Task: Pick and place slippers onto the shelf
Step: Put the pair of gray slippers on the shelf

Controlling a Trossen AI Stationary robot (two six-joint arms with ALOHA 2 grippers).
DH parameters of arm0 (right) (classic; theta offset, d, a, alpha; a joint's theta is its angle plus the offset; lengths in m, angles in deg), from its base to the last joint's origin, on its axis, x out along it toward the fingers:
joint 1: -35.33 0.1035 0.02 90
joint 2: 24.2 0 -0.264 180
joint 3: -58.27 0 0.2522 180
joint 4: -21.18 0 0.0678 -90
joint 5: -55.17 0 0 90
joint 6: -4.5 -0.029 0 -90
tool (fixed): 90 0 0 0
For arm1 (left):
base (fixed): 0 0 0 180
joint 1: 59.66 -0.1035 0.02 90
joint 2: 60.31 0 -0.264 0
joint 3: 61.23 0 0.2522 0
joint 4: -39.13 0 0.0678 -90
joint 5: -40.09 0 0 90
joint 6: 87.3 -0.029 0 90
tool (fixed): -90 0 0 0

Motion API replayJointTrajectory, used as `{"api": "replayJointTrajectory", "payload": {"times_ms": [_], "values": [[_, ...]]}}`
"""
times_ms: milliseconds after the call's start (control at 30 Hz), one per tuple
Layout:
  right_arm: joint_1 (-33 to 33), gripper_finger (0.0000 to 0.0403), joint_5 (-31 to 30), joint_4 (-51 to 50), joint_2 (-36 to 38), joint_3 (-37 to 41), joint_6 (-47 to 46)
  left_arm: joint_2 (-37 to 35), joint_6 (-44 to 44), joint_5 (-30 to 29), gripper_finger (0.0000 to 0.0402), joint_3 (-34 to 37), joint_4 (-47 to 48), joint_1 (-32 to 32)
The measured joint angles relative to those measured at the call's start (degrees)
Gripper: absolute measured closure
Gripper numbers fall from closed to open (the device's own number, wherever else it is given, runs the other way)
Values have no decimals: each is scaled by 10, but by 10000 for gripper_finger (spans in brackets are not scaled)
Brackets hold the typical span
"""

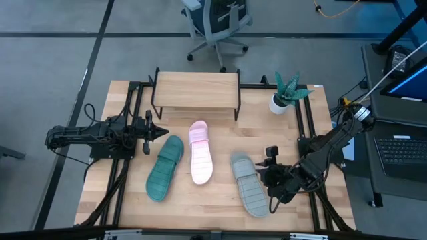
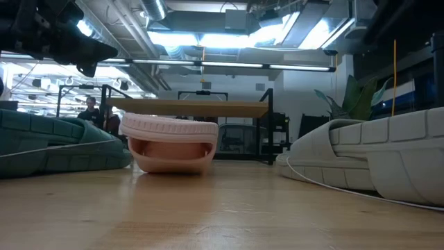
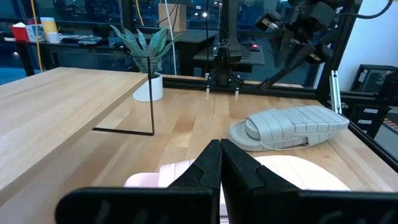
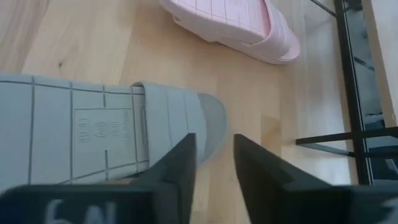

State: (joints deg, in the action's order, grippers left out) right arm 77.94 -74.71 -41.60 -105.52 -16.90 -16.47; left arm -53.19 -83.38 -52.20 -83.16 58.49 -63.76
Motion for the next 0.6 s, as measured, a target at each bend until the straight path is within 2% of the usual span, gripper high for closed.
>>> {"api": "replayJointTrajectory", "payload": {"times_ms": [133,233,600], "values": [[0,234,3,8,0,0,2,0,0,0,401,0,0,0],[0,212,3,10,-2,0,4,0,0,0,401,0,1,0],[0,205,6,48,-68,0,18,0,0,0,401,0,4,0]]}}
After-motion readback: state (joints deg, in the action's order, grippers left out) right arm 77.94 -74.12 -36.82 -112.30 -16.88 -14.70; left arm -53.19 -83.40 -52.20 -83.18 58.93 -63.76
